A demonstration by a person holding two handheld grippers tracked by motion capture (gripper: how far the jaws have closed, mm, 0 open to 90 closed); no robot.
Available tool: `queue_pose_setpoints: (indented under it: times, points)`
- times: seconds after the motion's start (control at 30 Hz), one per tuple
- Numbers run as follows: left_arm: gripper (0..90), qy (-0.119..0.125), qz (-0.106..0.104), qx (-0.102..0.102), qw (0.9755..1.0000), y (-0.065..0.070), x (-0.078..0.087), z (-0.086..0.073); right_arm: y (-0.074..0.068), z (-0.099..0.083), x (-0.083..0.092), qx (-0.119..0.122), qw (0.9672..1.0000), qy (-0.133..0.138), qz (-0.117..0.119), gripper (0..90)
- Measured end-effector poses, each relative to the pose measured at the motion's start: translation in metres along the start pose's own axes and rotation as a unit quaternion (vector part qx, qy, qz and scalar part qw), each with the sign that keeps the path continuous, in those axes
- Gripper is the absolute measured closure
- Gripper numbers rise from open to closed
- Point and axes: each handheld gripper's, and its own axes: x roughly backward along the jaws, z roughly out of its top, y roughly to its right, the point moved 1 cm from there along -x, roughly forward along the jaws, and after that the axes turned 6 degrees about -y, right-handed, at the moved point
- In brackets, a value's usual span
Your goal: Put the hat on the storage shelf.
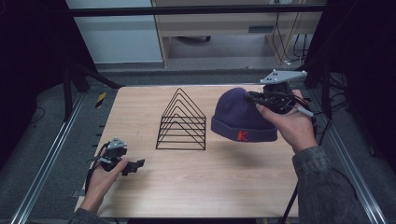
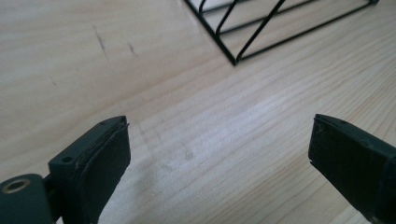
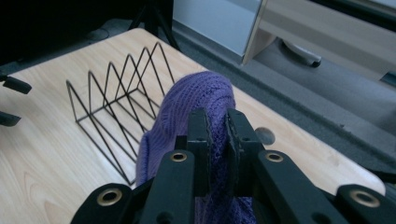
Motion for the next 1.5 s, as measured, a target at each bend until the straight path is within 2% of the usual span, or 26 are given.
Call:
queue_pose_setpoints:
  times: [0.1, 0.27, 0.43, 0.57, 0.7, 0.83, 1.07, 1.3, 1.5]
  points:
    - [5.5, 0.030, -0.010, -0.004, 0.9995, 0.004, 0.016, 0.017, 0.001, 0.014, 0.004, -0.001, 0.9999, 0.010, -0.004, 81.6]
    - [5.5, 0.058, -0.025, -0.021, 0.9978, 0.010, 0.037, 0.048, 0.001, 0.035, 0.004, 0.002, 0.9997, 0.021, -0.009, 81.6]
    - [5.4, 0.074, -0.041, -0.041, 0.9956, 0.017, 0.053, 0.082, -0.001, 0.054, 0.002, 0.004, 0.9994, 0.031, -0.015, 81.6]
    - [5.4, 0.082, -0.053, -0.048, 0.9941, 0.022, 0.062, 0.104, -0.001, 0.069, -0.004, 0.006, 0.9991, 0.038, -0.020, 81.6]
    - [5.6, 0.096, -0.065, -0.045, 0.9922, 0.026, 0.068, 0.125, -0.002, 0.077, -0.007, 0.002, 0.9987, 0.047, -0.019, 81.6]
    - [6.1, 0.101, -0.058, -0.054, 0.9917, 0.027, 0.070, 0.142, -0.002, 0.086, -0.012, -0.005, 0.9983, 0.056, -0.014, 81.6]
    - [6.8, 0.113, -0.057, -0.057, 0.9903, 0.031, 0.072, 0.157, -0.008, 0.097, -0.018, -0.007, 0.9978, 0.067, -0.002, 81.6]
    - [7.1, 0.116, -0.059, -0.064, 0.9894, 0.034, 0.072, 0.160, -0.017, 0.101, -0.022, -0.006, 0.9973, 0.072, 0.011, 81.5]
    - [7.7, 0.125, -0.063, -0.062, 0.9882, 0.036, 0.073, 0.161, -0.024, 0.106, -0.026, -0.004, 0.9969, 0.076, 0.019, 81.5]
